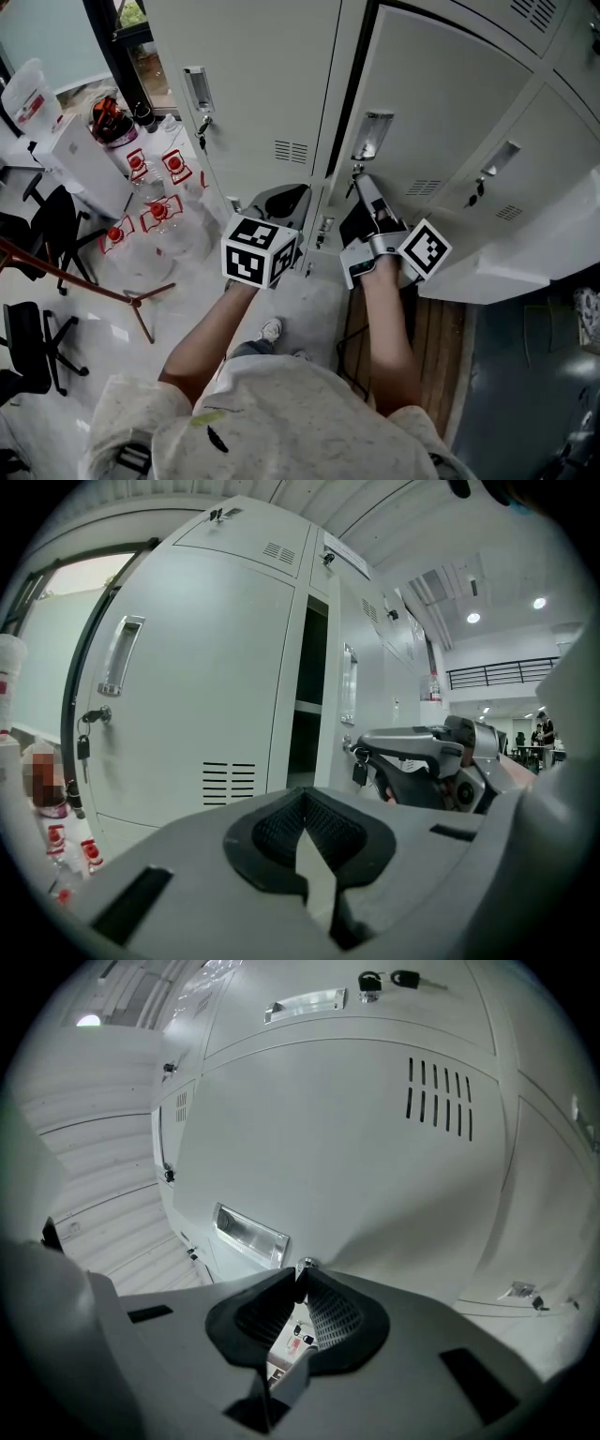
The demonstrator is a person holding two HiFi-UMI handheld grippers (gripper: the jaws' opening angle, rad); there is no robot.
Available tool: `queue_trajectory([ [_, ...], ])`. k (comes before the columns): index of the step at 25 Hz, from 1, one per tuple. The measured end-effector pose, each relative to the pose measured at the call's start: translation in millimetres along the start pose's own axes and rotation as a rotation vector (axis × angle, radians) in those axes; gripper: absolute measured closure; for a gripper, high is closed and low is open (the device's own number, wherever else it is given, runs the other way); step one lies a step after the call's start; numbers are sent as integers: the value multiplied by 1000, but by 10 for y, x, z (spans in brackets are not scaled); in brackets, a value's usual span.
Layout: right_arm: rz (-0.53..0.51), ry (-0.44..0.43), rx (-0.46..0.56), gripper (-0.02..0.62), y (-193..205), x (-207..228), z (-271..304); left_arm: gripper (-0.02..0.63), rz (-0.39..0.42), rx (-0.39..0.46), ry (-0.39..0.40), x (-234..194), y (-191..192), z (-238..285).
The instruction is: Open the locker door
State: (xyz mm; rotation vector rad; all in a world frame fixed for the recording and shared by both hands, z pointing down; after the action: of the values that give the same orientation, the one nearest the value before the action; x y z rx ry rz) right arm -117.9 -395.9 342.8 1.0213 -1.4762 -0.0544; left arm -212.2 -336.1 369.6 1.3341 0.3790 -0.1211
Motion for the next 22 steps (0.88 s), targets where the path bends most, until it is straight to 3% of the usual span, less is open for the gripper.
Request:
queue_trajectory([
  [14, 7, -35, -45, 558, -7, -95, -381, 600, -4, 12, -30, 378, 162, -236],
  [22, 5, -15, -9, 561, -5, -163, -582, 600, 24, 5, 25, 572, 154, -339],
])
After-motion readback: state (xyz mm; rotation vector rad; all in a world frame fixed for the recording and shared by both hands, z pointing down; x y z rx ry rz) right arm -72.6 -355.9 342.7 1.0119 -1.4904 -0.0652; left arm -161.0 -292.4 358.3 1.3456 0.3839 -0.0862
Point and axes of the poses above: the fingertips, and each gripper's own axes: z forward along the fingers, x to its right, y out of its underside, the point moved 1 cm from there along -z, backward along the fingers, and after that the axes turned 14 degrees about -z, right-handed, at the moved point
